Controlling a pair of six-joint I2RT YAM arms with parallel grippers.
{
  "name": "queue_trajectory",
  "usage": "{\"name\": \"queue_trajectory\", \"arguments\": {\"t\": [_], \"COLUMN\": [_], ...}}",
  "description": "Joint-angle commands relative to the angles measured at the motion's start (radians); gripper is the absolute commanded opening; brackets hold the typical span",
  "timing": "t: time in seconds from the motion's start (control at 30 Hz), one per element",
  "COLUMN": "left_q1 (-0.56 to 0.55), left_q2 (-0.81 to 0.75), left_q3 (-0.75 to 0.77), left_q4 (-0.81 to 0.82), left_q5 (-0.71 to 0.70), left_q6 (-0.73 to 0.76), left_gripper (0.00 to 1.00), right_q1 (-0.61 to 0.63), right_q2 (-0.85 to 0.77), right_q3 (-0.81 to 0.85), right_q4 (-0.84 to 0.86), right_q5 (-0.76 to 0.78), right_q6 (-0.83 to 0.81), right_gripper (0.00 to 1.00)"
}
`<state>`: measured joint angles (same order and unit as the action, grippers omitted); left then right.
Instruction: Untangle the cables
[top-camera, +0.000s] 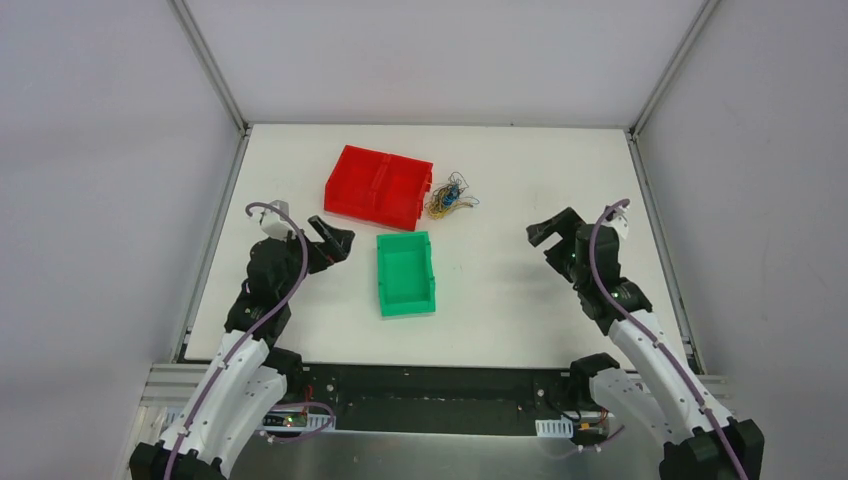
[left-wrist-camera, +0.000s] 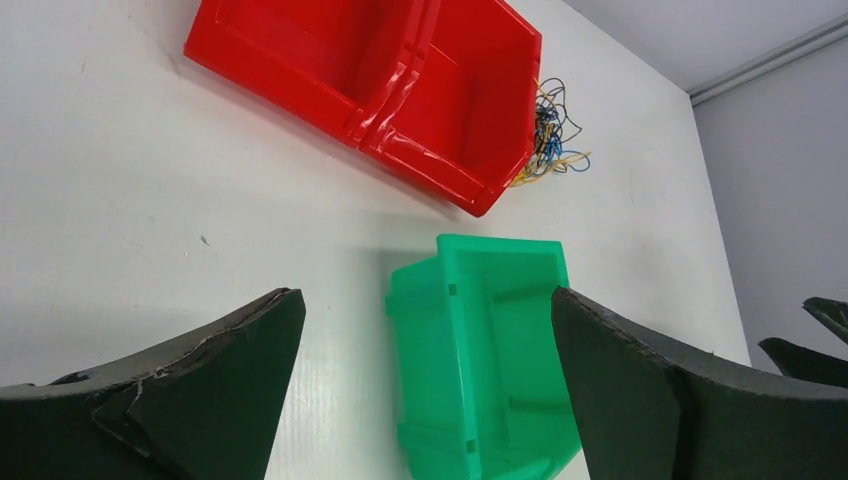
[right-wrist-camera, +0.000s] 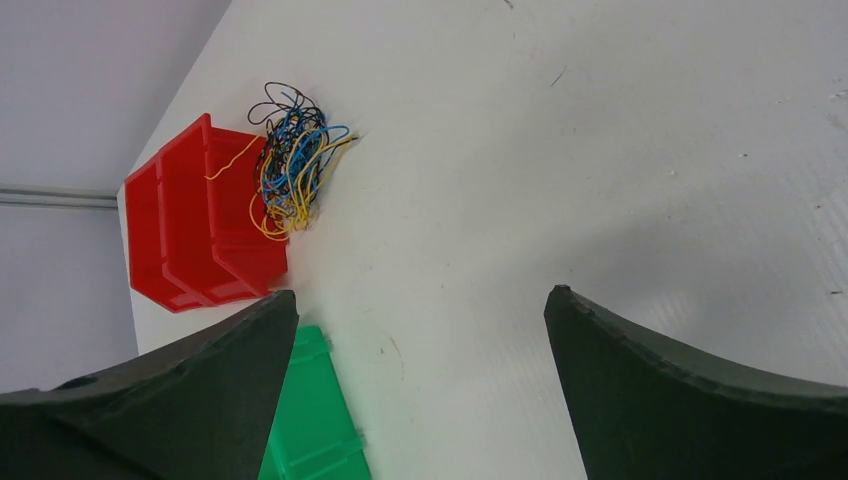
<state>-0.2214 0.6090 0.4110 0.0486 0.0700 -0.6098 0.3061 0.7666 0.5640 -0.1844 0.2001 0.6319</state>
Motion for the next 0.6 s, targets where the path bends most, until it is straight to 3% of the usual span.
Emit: {"name": "queue_trajectory", "arguments": {"t": [0.0, 0.1, 0.3, 0.43, 0.57], "left_q1": [0.004, 0.004, 0.003, 0.004, 0.004], "left_q2": [-0.007, -0.014, -0.09, -0.065, 0.012], "left_q3": [0.022, 0.021, -0.061, -0.073, -0.058], "left_q4": [0.038, 0.017, 0.019, 0.057, 0.098], "left_q5": [-0.041, -0.094, -0.164, -0.117, -0.027], "left_q6": [-0.059, -0.111, -0.219, -0.214, -0.22], "left_gripper": [1.0, 1.0, 1.0, 1.0, 1.0], "right_q1": [-0.005, -0.015, -0.041, -0.024, 0.043], "right_q2": [0.067, 0.164, 0.29, 0.444, 0.716], "right_q3": [0.003, -0.006, 0.036, 0.101, 0.312], "right_q4": [0.078, 0.068, 0.132, 0.262, 0.277], "right_q5": [-0.024, 0.023, -0.067, -0.126, -0.131], "right_q6": [0.039, 0.125, 0.072, 0.133, 0.167], "right_gripper": [0.99, 0.99, 0.99, 0.99, 0.99]}}
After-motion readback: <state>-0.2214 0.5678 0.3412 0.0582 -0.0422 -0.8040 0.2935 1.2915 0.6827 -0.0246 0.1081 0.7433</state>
